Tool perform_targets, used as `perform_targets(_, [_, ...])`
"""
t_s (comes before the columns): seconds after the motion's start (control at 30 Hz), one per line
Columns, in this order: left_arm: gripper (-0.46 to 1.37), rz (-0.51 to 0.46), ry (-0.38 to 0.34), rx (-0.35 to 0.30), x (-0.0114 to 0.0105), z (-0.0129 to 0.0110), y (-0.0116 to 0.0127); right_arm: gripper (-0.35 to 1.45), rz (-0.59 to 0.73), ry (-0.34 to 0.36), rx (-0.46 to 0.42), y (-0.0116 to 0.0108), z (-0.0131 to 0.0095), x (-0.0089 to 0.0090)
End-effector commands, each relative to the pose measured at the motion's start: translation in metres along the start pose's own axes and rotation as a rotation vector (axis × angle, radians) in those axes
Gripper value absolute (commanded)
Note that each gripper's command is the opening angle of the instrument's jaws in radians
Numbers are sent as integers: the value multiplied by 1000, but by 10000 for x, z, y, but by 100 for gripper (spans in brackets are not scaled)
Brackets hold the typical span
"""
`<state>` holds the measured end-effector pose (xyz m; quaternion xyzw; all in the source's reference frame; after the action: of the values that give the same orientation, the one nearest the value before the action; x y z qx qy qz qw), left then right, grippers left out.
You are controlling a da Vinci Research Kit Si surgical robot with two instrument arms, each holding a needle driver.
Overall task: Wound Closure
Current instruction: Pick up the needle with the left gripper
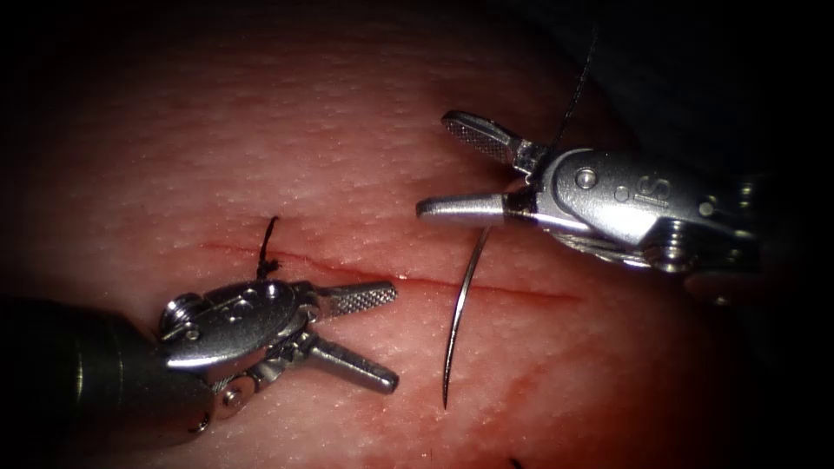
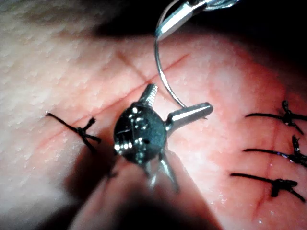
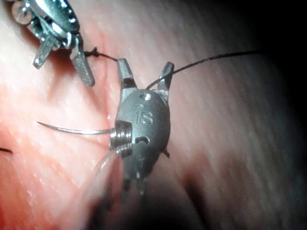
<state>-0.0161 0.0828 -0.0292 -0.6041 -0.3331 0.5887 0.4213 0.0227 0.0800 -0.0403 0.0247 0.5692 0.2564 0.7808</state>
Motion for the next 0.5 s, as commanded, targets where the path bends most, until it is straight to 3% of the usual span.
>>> perform_targets(0.03, [93,16,3,27,-1,1,0,77,1,-1,0,0,0,0])
perform_targets(0.2, [89,107,-28,146,-2,4,-4,77,-2,4,-2,0,0,3])
perform_targets(0.5, [99,138,-129,306,-7,17,-5,77,-1,3,-2,-1,0,5])
